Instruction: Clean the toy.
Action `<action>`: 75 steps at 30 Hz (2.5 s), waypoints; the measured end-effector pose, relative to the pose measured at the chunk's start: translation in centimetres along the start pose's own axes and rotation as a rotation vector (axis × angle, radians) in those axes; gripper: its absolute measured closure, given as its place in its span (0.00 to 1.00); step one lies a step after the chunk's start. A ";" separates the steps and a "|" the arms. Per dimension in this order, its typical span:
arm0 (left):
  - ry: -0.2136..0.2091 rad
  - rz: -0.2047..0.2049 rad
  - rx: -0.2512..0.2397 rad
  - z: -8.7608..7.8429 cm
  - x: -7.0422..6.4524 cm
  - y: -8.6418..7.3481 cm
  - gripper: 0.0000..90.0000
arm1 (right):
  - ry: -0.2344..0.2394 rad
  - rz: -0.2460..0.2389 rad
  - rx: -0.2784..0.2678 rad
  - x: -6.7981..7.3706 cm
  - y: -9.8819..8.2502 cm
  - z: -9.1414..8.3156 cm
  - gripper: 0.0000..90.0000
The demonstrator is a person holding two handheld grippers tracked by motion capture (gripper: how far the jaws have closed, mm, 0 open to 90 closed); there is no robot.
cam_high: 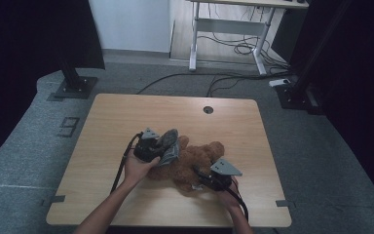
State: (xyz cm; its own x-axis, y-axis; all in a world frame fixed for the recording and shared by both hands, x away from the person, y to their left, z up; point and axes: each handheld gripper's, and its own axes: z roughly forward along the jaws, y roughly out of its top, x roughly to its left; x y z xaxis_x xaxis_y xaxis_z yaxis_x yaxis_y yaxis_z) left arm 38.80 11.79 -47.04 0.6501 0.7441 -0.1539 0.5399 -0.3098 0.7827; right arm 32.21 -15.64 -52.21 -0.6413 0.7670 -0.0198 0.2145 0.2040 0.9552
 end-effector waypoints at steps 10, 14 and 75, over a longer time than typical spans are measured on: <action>-0.003 0.032 -0.077 -1.5 -1.5 -2.7 0.86 | 0.030 0.021 0.000 -0.5 3.3 -1.8 0.28; -0.007 0.044 -0.092 -1.9 -1.9 -3.3 0.86 | 0.044 0.063 0.016 -1.7 5.7 -1.1 0.24; -0.023 0.022 -0.119 1.1 -1.2 4.6 0.83 | -0.053 -0.148 -0.016 -0.1 1.2 2.8 0.68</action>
State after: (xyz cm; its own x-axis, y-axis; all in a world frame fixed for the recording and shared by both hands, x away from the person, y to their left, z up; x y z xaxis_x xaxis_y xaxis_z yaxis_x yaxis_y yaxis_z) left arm 41.09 8.79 -43.96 0.6742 0.7234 -0.1486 0.4589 -0.2528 0.8518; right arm 34.56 -13.76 -51.85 -0.6253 0.7603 -0.1759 0.1088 0.3081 0.9451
